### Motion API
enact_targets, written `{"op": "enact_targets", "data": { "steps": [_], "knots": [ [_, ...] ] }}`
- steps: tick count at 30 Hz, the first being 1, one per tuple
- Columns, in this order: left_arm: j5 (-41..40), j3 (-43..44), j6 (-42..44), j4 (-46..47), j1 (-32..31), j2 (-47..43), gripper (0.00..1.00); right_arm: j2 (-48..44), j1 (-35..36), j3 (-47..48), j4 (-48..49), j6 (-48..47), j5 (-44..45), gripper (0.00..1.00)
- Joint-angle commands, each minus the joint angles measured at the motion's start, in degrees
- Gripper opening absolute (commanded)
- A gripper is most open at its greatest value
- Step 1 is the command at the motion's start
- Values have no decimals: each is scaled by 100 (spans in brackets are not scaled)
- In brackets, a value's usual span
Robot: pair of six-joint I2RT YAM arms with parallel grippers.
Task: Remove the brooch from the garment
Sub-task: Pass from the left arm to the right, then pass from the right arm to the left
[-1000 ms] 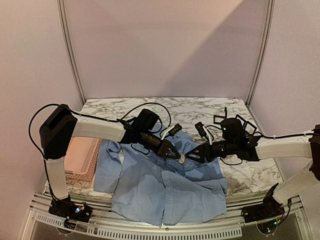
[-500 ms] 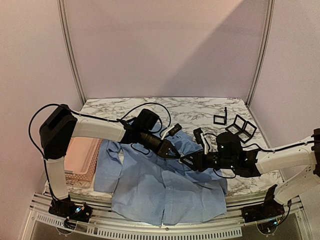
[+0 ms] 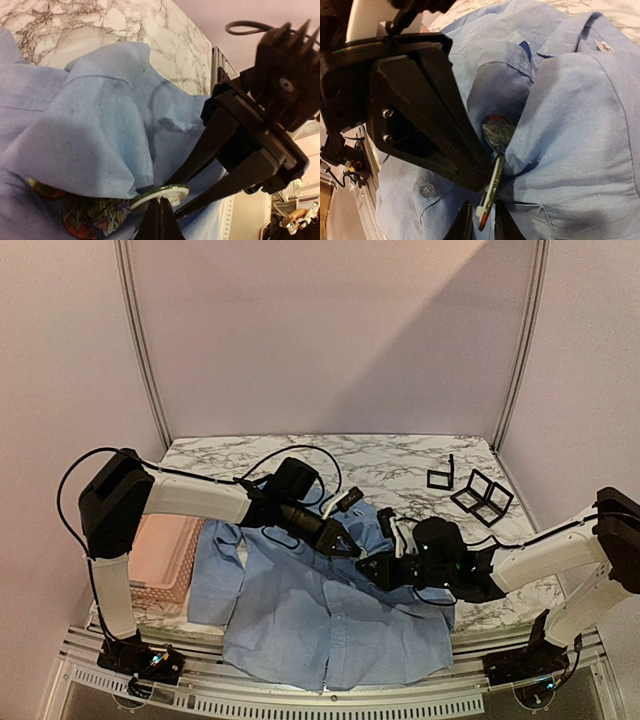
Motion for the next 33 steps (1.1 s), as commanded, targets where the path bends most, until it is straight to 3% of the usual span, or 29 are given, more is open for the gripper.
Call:
{"op": "enact_targets", "data": {
  "steps": [1, 5, 8, 15, 20, 26, 33],
  "knots": [
    [-47, 96, -1, -65, -29, -183, 0, 110, 43, 109, 187, 74, 335, 12],
    [-56, 102, 13, -80, -28, -210, 0, 115, 44, 110, 64, 149, 561, 1],
    [-316, 94, 136, -211, -31, -326, 0, 64, 43, 131, -49, 155, 642, 0],
    [-1243, -259, 674, -220, -17, -1077, 36, -372, -22, 382, -997, -437, 293, 0],
    [-1000, -50, 952, -652, 29, -1036, 56, -1023, -523, 553, -1784, -1090, -1042, 0],
    [-491, 26, 896, -640, 28, -967, 62, -1184, -872, 1184, -2897, -1693, -2155, 0],
    [-432, -22, 819, -535, 28, -1042, 64, -826, -957, 1639, -3367, -2097, -2424, 0]
  ]
}}
